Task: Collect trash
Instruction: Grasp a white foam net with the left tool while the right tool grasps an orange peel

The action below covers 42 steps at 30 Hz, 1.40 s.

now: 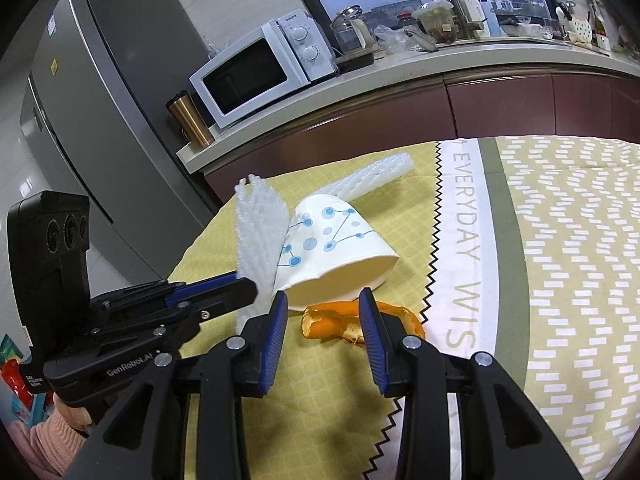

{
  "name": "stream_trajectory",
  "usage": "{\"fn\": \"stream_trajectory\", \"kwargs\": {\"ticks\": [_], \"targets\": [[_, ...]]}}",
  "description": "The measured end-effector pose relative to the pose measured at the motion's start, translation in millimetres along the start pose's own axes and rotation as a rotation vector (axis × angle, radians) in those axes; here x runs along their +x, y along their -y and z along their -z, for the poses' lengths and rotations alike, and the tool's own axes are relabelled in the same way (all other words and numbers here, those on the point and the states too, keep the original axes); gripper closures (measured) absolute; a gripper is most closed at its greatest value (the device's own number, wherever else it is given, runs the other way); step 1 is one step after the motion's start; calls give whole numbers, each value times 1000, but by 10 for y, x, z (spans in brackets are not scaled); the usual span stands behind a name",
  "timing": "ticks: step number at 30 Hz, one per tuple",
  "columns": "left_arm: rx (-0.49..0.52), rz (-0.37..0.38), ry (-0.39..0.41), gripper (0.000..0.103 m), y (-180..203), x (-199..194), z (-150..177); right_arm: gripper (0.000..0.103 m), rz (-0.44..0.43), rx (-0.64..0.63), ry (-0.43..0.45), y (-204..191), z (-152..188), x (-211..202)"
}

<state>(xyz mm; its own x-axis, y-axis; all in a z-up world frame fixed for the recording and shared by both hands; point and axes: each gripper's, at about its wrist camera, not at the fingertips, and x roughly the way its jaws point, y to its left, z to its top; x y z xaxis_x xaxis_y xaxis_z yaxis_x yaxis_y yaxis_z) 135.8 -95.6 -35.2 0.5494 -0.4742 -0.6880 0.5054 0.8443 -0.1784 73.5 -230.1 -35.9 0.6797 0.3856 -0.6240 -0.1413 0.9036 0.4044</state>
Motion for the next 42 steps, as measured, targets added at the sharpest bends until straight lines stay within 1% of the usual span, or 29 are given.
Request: {"fn": "stream_trajectory", "kwargs": {"ticks": [5,7,10,21,23,25,26,28,33,42], "targets": [[-21,2,30,90,-93,-157,12,68,58,9,20,122,-10,-78],[-27,0,41,90,-118,-227,23,62,79,24,17,196,-6,-87],[-37,-2,58,90,-160,-351,47,60,97,41,-1,288,14,-65],[-71,-16,93,90,-322,-713,186,60,72,65,-78,334,87,155],[-84,-19,92,90,-365,-737,217,62,64,69,-70,336,86,144],[-94,-21,91,90,-403,-764,265,75,52,71,-70,333,91,135],[-96,-21,91,90,-417,-773,276,78,50,74,-70,338,97,132],[-100,-22,90,90,-438,-791,303,87,43,78,-74,340,114,128],[-112,-32,87,90,-493,-840,377,89,34,85,-51,324,135,57],[-119,-48,90,90,-556,-945,481,90,-27,72,-2,150,110,-136]]}}
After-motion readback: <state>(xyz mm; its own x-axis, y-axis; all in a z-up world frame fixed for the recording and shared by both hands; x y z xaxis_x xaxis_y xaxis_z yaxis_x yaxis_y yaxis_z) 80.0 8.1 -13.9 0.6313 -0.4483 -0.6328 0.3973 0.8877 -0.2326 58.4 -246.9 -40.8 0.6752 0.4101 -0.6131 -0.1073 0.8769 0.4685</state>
